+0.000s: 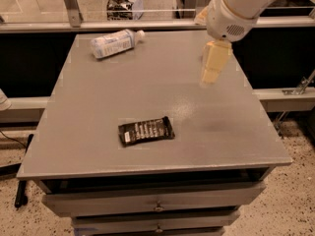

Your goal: Place blue plastic bottle upright

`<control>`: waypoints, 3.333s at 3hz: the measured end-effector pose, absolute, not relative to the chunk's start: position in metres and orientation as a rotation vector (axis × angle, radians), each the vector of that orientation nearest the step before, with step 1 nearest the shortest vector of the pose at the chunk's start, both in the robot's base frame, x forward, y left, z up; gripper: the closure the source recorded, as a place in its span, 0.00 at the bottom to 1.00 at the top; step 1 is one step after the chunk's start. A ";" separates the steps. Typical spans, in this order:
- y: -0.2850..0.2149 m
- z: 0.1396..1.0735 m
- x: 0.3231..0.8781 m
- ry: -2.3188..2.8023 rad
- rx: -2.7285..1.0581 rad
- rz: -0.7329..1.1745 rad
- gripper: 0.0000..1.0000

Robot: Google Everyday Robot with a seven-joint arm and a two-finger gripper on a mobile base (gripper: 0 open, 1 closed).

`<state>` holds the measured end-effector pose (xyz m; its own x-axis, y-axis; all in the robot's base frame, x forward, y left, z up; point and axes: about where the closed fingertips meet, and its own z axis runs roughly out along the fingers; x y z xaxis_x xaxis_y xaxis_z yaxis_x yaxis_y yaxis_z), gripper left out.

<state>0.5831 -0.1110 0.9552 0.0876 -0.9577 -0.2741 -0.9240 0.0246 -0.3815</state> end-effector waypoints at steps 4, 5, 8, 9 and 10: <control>0.005 0.979 0.714 1.547 -1.659 0.091 0.00; 0.062 0.990 0.757 1.420 -1.568 0.221 0.00; 0.138 0.933 0.790 1.426 -1.773 0.261 0.00; 0.128 0.906 0.785 1.481 -1.887 0.219 0.00; 0.122 0.885 0.784 1.520 -1.955 0.207 0.00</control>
Offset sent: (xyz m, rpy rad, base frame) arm 0.0381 0.0286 0.0104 0.0581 -0.0544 0.0012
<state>0.7835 0.1218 0.8851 0.3173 -0.8114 -0.4909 -0.9131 -0.1216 -0.3893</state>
